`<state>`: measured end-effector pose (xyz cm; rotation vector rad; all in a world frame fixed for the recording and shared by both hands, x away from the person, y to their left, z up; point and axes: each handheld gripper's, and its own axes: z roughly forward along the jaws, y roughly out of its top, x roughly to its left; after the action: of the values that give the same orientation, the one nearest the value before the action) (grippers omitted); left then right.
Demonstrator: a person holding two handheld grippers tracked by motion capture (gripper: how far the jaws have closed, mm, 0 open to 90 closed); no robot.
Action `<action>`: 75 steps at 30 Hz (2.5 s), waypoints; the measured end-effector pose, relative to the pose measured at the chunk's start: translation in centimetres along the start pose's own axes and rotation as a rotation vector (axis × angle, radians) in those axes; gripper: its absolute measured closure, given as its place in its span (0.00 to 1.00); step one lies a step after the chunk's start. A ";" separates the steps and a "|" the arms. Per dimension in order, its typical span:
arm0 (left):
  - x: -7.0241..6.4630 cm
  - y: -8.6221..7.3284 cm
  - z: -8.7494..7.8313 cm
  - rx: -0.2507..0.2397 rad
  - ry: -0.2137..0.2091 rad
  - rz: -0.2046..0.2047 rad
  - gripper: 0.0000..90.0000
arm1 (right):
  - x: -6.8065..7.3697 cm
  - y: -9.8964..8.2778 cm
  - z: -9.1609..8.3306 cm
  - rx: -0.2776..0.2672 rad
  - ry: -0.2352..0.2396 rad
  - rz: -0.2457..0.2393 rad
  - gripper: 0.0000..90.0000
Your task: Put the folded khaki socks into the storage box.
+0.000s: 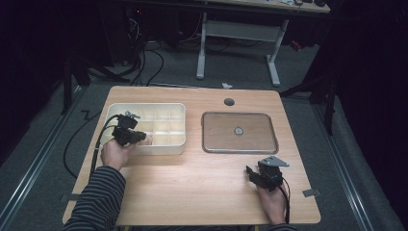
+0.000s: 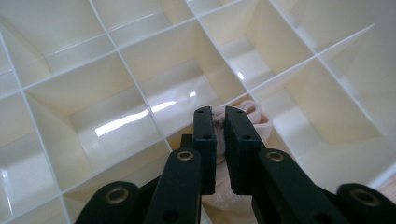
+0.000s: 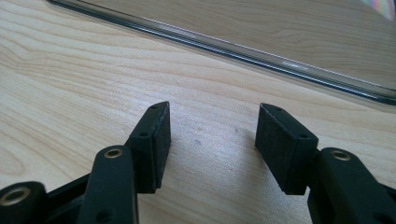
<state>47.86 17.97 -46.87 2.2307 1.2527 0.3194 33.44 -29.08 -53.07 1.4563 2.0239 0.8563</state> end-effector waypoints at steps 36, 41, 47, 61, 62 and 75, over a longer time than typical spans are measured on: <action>-1.5 -0.5 -5.4 -0.198 0.015 -0.022 0.61 | -0.1 0.0 0.0 0.004 0.007 0.010 0.49; -1.7 -0.6 -5.5 -0.195 0.014 -0.029 0.61 | -0.1 0.0 0.0 0.004 0.008 0.009 0.49; -1.7 -1.1 -5.6 -0.194 0.004 -0.048 0.60 | -0.1 0.0 0.0 0.004 0.008 0.012 0.48; -2.1 -1.7 -6.7 -0.221 -0.020 -0.053 0.56 | -0.1 0.0 0.0 0.006 0.010 0.013 0.47; -2.0 -1.8 -6.7 -0.223 -0.019 -0.055 0.55 | -0.1 0.0 0.0 0.006 0.010 0.012 0.47; -2.4 -2.2 -7.8 -0.245 -0.037 -0.056 0.53 | -0.1 0.0 0.0 0.006 0.012 0.011 0.46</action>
<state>41.44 19.56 -41.60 1.9816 1.1864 0.3863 33.50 -29.14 -53.08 1.4704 2.0305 0.8659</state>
